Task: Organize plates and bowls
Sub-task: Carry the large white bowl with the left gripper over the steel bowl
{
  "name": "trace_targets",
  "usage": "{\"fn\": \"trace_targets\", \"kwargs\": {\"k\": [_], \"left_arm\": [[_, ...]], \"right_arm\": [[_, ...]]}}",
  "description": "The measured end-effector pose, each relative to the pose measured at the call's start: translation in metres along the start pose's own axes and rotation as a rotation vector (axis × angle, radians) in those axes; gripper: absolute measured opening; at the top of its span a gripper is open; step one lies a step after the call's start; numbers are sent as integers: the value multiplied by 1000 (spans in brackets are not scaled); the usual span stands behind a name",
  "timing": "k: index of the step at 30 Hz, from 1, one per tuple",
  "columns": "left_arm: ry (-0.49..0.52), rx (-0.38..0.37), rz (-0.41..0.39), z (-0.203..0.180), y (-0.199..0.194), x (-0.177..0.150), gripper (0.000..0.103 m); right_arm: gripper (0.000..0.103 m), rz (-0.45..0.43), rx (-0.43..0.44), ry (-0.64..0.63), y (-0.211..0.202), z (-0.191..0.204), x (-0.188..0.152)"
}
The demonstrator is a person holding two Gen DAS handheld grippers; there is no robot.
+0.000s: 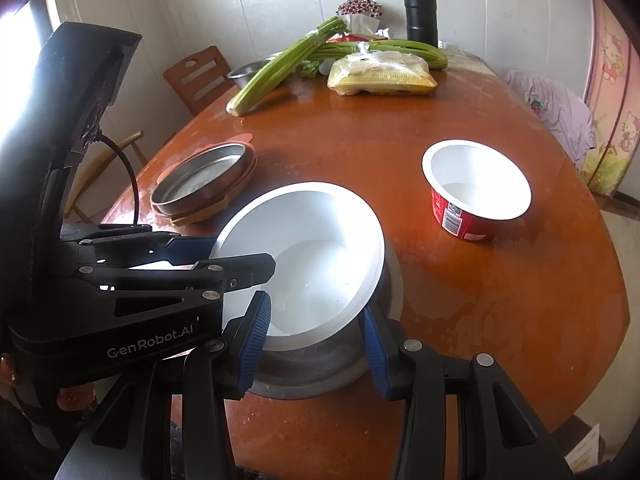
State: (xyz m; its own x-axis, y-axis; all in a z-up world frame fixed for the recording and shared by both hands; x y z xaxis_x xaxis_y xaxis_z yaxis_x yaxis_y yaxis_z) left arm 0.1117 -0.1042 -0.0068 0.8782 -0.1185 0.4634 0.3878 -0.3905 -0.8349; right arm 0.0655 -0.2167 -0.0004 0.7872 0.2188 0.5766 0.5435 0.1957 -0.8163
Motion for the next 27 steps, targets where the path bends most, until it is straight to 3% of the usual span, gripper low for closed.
{"fn": "trace_targets", "kwargs": {"k": [27], "left_arm": [[-5,12,13,7,11,-4,32]], "right_arm": [[48,26,-27,-30,13,2,-2]]}}
Point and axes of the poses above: each gripper's, at about its wrist camera, not at the fingertips, and y roughly the way its jaws point, z to its left, x to its top, the point moved 2 cm from there along y, roughly the way its jaws point, and after that the axes turned 8 degrees about -x, right-handed, at the moved point
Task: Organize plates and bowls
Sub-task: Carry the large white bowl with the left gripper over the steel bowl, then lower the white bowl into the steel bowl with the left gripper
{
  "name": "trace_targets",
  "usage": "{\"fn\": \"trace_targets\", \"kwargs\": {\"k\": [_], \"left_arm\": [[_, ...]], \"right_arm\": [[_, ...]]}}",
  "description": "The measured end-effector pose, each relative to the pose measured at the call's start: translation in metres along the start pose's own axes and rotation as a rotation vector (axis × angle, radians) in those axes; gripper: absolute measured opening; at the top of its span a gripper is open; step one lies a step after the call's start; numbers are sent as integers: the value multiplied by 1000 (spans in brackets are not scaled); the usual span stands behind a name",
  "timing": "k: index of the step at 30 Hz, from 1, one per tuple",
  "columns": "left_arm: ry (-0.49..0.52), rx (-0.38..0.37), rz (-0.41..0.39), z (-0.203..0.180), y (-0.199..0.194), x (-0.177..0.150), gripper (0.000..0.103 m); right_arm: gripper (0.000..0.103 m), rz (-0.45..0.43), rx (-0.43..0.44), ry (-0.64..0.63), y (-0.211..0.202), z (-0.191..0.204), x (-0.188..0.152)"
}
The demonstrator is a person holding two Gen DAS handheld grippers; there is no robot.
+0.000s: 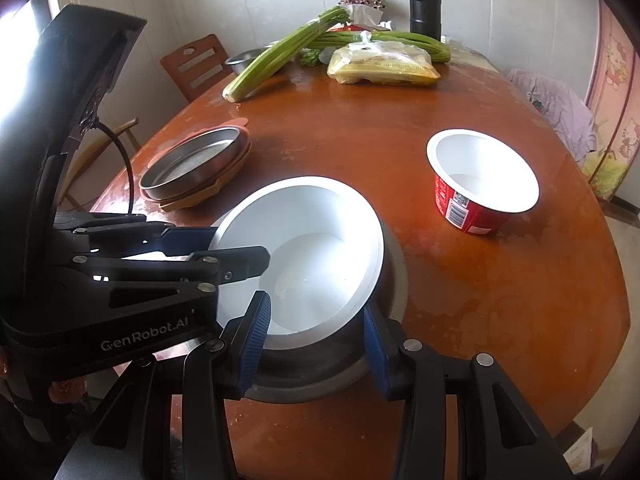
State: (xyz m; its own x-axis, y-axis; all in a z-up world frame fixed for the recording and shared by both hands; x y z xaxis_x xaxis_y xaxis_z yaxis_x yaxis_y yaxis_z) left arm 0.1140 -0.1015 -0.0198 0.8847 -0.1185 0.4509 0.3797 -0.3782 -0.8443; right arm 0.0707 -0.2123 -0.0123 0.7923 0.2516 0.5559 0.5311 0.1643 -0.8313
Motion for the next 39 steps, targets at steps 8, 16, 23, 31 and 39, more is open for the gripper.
{"fn": "trace_targets", "kwargs": {"k": [8,16,23,31,39], "left_arm": [[-6,-1,-2,2,-1,0,32],[-8,-7,-21,3,-8,0,33],[-3,-3,-41,3,-15,0,33],[4,5,-68,2,-26,2,33],[20,15,-84,-3,-32,10,35]], "right_arm": [[47,-13,-10,13,-4,-8,0],[47,-15,-17,38,-5,-13,-1],[47,-19,-14,38,-6,-12,-1],[47,-25,-15,45,-9,-15,1],[47,-37,-4,45,-14,-17,6]]}}
Point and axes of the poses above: each gripper's, at about its wrist camera, not at the fingertips, and y roughly the way its jaws point, z to its left, x to its top, the point moved 2 cm from there along y, roughly the way its jaws point, and after that the axes turned 8 degrees about -x, right-handed, at the moved point
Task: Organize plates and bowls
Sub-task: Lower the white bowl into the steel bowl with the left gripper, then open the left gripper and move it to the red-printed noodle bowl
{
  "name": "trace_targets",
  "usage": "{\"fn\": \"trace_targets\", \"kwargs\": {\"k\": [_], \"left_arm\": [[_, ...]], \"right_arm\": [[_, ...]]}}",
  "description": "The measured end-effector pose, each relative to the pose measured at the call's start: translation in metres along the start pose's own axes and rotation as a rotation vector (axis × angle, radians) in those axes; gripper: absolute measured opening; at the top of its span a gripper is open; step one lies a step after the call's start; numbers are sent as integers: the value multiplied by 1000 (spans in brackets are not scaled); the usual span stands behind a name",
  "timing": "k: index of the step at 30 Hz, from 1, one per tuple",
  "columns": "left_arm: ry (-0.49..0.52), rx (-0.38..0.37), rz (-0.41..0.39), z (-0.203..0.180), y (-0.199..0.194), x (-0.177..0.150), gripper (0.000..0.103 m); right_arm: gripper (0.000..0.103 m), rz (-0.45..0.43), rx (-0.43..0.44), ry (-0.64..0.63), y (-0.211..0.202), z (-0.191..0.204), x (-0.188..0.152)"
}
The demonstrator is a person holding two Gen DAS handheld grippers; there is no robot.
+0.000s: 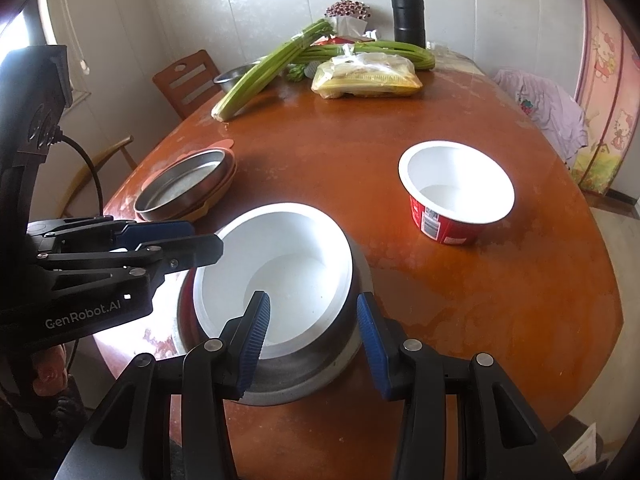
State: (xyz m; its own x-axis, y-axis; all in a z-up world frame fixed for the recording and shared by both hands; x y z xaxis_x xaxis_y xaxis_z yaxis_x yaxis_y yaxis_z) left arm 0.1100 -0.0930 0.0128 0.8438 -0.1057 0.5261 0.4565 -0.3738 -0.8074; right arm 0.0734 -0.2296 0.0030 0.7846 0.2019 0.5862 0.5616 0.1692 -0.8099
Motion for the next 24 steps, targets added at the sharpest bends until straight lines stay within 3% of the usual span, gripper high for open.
{"fn": "trace_targets", "kwargs": {"k": [24], "left_arm": [[66,5,-46,-22,-3,40,40]], "right_arm": [[53,-106,-26,43,-22,-27,30]]}}
Point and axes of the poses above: each gripper's, at about its wrist camera, not at the fingertips, and y roughly the way its jaws point, z to its left, x to its top, the point moved 2 cm from there along y, roughly the way its jaws point, and after that the axes turned 8 degrees about -x, right-handed, at the moved point
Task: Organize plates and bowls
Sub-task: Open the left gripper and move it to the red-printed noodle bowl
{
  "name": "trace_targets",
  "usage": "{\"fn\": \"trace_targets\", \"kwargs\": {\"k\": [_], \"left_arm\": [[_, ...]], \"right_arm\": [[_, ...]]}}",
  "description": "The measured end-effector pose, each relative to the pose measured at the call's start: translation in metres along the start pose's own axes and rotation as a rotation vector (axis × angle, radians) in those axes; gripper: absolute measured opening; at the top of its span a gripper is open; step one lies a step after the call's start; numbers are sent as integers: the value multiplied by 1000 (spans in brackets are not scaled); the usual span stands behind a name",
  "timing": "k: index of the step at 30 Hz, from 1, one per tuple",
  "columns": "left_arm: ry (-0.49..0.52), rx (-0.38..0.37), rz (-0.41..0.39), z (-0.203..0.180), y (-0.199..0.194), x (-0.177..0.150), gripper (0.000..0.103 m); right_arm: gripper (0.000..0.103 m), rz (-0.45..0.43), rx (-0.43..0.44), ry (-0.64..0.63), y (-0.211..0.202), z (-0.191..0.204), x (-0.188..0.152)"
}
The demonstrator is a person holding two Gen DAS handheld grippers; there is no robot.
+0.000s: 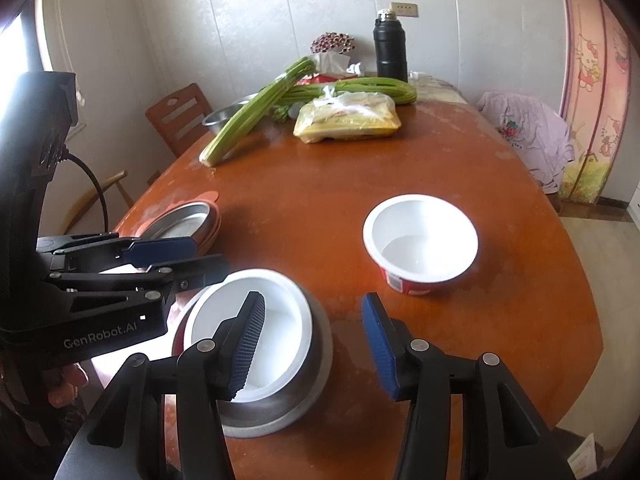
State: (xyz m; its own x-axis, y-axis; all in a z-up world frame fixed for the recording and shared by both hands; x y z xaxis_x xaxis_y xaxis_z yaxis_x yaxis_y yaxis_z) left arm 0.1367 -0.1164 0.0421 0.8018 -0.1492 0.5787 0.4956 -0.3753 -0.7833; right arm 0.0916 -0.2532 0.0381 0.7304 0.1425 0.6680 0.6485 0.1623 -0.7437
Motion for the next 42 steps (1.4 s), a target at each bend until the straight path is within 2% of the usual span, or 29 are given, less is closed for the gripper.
{"fn": "trace_targets", "kwargs": {"k": [5,20,30,42], "left_arm": [[18,-6,-10,-6,1,8,45],[37,-42,-2,-15,22,36,46],[55,-63,31,-26,49,57,46],[47,-74,99,-34,91,75,47]], "right_arm": [[54,-22,-10,5,-3,-6,6],[54,-58,-78,99,-3,-48,27],[55,-30,-117,144,16,-79,31],[54,53,-128,182,57,-106,31]]}}
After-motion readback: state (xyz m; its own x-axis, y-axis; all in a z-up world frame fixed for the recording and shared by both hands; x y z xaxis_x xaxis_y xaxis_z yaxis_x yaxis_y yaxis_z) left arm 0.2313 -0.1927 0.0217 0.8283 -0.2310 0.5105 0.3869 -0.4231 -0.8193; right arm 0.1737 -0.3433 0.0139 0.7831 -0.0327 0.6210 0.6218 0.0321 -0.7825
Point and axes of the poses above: each gripper's, at about its wrist camera, not at the fingertips, and y roughly the way its jaws point, z to its left, x to its top, the point moved 2 cm from there along y, roughly the way its jaws point, and after that the axes turned 8 degrees about -x, right-handed, at the moved point
